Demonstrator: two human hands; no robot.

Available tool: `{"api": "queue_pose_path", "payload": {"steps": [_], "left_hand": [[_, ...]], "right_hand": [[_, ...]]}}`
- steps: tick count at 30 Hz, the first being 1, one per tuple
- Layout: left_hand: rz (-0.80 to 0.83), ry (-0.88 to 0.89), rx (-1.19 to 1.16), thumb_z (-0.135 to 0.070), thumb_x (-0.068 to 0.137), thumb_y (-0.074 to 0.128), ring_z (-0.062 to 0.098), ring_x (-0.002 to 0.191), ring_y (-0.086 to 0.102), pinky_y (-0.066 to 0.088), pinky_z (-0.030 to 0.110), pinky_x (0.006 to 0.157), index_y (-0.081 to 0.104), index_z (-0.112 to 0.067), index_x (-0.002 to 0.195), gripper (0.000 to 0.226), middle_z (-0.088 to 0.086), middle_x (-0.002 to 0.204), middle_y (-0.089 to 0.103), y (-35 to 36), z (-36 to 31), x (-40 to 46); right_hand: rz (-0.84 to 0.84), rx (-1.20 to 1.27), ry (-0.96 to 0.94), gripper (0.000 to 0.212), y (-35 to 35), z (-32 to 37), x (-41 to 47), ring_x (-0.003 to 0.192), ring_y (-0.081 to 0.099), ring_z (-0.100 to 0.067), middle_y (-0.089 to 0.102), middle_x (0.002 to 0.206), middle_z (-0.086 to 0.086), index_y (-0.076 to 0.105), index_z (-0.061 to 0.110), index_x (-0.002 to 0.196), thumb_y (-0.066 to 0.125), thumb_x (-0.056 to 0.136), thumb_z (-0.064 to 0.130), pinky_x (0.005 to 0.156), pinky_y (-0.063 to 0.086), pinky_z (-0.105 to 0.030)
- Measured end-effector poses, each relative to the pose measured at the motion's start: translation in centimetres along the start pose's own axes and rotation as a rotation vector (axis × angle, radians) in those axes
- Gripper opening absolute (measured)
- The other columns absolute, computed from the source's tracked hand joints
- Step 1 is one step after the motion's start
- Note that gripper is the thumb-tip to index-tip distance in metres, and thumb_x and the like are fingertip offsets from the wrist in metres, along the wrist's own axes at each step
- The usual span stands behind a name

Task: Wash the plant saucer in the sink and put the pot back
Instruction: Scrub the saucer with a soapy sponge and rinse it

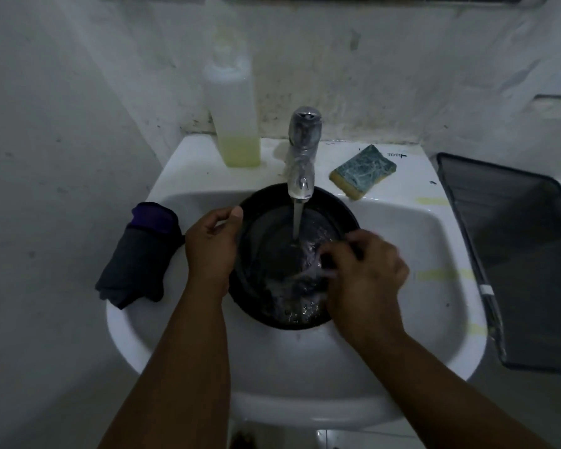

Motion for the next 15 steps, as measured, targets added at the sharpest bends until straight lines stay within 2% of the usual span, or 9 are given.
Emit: {"api": "queue_pose_path", "payload": {"steps": [2,4,5,7,8,10,12,14,15], "left_hand": [[0.019,-0.024,-0.02,-0.025,0.094,0.075,0.011,0.083,0.071,0.06,0.033,0.085,0.08,-0.028,0.085,0.01,-0.005,0.087,0.079,0.4,0.2,-0.1],[0.053,-0.023,0.002,-0.027,0.095,0.073,0.01,0.083,0.072,0.059,0.031,0.083,0.08,-0.027,0.088,0.01,-0.005,0.088,0.079,1.0,0.2,-0.6],[0.067,0.007,0.065,-0.028,0.096,0.071,0.01,0.083,0.072,0.058,0.03,0.081,0.079,-0.027,0.088,0.011,-0.005,0.088,0.078,1.3,0.2,-0.8],[0.134,0.113,0.294,-0.033,0.101,0.062,0.012,0.089,0.07,0.053,0.027,0.08,0.075,-0.029,0.094,0.015,-0.008,0.094,0.076,2.5,-0.1,-1.6],[0.176,0.161,0.427,-0.038,0.103,0.057,0.014,0.095,0.068,0.049,0.026,0.08,0.073,-0.03,0.102,0.018,-0.009,0.102,0.074,3.4,-0.2,-2.1],[0.255,0.183,0.607,-0.052,0.102,0.049,0.015,0.107,0.063,0.045,0.027,0.084,0.063,-0.03,0.124,0.034,-0.007,0.12,0.068,5.3,0.4,-3.2],[0.291,0.204,0.66,-0.07,0.096,0.04,0.021,0.117,0.059,0.046,0.034,0.094,0.056,-0.024,0.133,0.061,0.001,0.129,0.063,6.9,0.4,-4.2],[0.28,0.281,0.64,-0.083,0.091,0.022,0.027,0.115,0.059,0.049,0.044,0.098,0.058,-0.017,0.124,0.082,0.007,0.121,0.063,8.2,0.1,-4.8],[0.287,0.306,0.619,-0.082,0.092,0.019,0.026,0.11,0.06,0.05,0.046,0.096,0.058,-0.014,0.117,0.082,0.007,0.112,0.064,8.7,0.2,-5.0]], "right_hand": [[-0.106,0.226,0.238,0.074,-1.6,-1.6,-0.3,0.129,0.034,-0.029,0.037,0.144,-0.012,0.05,0.02,0.143,0.072,0.076,-0.001,0.108,0.036,-0.049],[-0.062,0.478,0.433,0.076,-1.8,-2.6,-0.3,0.134,0.038,-0.02,0.035,0.149,-0.007,0.033,0.016,0.155,0.063,0.087,-0.001,0.111,0.036,-0.033],[-0.012,0.543,0.495,0.072,-1.8,-2.7,-0.4,0.13,0.043,-0.012,0.043,0.146,0.0,0.034,0.019,0.156,0.061,0.091,0.002,0.108,0.036,-0.022],[0.027,0.601,0.522,0.059,-2.2,-2.4,-1.1,0.109,0.049,0.005,0.057,0.121,0.022,0.047,0.029,0.148,0.057,0.094,0.006,0.088,0.035,0.0],[-0.005,0.624,0.539,0.058,-2.8,-2.3,-1.5,0.097,0.051,0.009,0.058,0.11,0.03,0.054,0.033,0.141,0.054,0.092,0.003,0.078,0.034,0.005],[-0.079,0.663,0.572,0.062,-3.7,-2.0,-2.5,0.087,0.058,0.011,0.059,0.1,0.032,0.063,0.035,0.129,0.051,0.085,-0.007,0.074,0.039,0.006],[-0.144,0.672,0.543,0.065,-4.1,-1.1,-3.3,0.094,0.055,0.024,0.061,0.104,0.033,0.066,0.038,0.121,0.052,0.081,-0.012,0.082,0.042,0.004],[-0.231,0.655,0.404,0.065,-4.6,0.1,-4.0,0.107,0.056,0.02,0.065,0.114,0.025,0.069,0.032,0.123,0.053,0.078,-0.013,0.095,0.044,-0.004],[-0.278,0.644,0.303,0.064,-4.9,0.7,-4.3,0.115,0.058,0.011,0.067,0.12,0.016,0.07,0.024,0.125,0.052,0.076,-0.013,0.1,0.045,-0.009]]}}
Point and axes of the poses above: each hand's wrist, its own x-axis towards the middle knuckle, its own y-axis out of the palm, z = x × y, the point moved 7 cm from there along x, towards the middle knuckle
